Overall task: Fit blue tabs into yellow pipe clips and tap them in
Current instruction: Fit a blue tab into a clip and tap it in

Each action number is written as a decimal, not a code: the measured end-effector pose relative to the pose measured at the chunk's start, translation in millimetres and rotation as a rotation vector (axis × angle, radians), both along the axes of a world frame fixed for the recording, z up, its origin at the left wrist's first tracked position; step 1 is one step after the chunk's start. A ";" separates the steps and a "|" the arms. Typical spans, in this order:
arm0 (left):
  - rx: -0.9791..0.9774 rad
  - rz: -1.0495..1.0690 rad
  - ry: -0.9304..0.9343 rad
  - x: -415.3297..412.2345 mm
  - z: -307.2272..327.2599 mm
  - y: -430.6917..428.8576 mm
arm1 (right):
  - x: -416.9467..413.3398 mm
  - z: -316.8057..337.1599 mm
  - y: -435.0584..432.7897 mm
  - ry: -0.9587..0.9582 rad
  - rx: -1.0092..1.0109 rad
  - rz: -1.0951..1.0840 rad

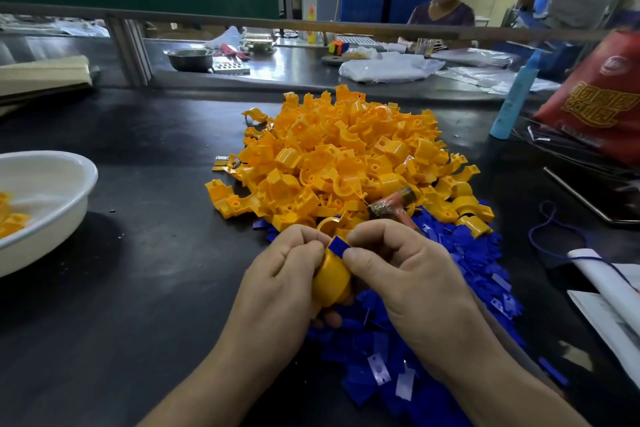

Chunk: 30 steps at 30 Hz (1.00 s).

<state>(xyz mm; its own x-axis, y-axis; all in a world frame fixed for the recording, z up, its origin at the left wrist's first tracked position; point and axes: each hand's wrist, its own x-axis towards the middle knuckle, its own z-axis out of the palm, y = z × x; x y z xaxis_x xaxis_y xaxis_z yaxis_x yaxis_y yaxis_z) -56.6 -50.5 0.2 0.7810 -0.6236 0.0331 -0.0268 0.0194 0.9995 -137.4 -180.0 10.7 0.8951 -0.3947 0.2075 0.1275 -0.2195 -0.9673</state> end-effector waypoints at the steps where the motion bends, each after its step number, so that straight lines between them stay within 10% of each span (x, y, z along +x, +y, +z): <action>1: 0.002 0.007 -0.054 0.3 -0.9 0.1 | -0.2 0.2 -0.5 -0.003 -0.023 -0.003; 9: 0.041 -0.110 -0.041 13.1 -5.0 4.6 | -2.7 4.3 -5.3 -0.008 -0.134 -0.022; 14: -0.050 -0.134 0.079 16.9 -8.4 3.3 | -0.5 1.5 -7.9 -0.008 0.119 0.042; 24: 0.060 -0.054 -0.262 12.3 -9.1 4.3 | 4.9 -5.5 -14.0 0.068 0.492 0.086; 30: 0.110 -0.038 -0.292 11.4 -7.9 3.8 | 1.0 -3.0 -7.8 0.057 0.124 0.028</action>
